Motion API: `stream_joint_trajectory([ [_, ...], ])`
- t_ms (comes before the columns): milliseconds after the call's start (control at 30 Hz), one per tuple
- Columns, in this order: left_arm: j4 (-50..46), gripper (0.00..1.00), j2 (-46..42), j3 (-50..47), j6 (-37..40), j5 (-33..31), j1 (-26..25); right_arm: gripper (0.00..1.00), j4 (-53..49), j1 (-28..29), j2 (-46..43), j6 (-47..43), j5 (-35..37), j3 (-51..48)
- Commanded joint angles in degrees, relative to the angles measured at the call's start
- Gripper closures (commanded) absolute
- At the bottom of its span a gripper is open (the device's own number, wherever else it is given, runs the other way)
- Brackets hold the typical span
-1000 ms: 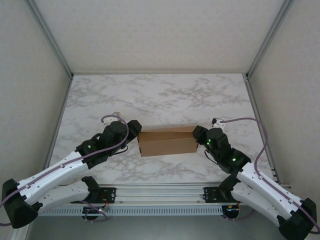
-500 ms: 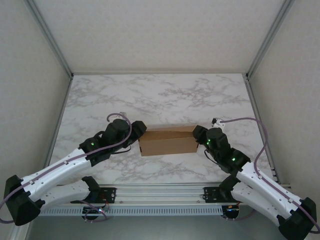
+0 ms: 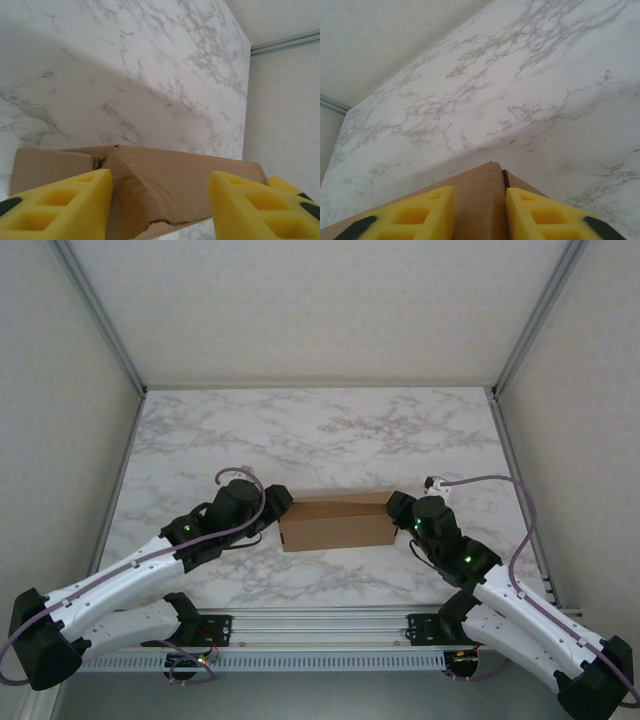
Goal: Fold the paper box
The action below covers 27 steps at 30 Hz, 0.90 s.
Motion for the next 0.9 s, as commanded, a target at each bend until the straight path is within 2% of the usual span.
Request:
stream_joint_trajectory([
  [0,-2.35,0.48,-2.21,-1.12,1.13,-0.16,0.92,0.68,-8.65,0.89,0.81,-1.81,0.09,-3.1],
  [567,4.68,0.49,-0.63,1.39,2.17,8.97,1.01,0.66,-8.21,0.88,1.92,-2.1,-0.4,-2.86],
  [867,6.91,0.5,-0.35,2.23,2.83,10.43,0.92,0.66,-7.05,0.9,2.89,-1.88,-0.8,-3.3],
])
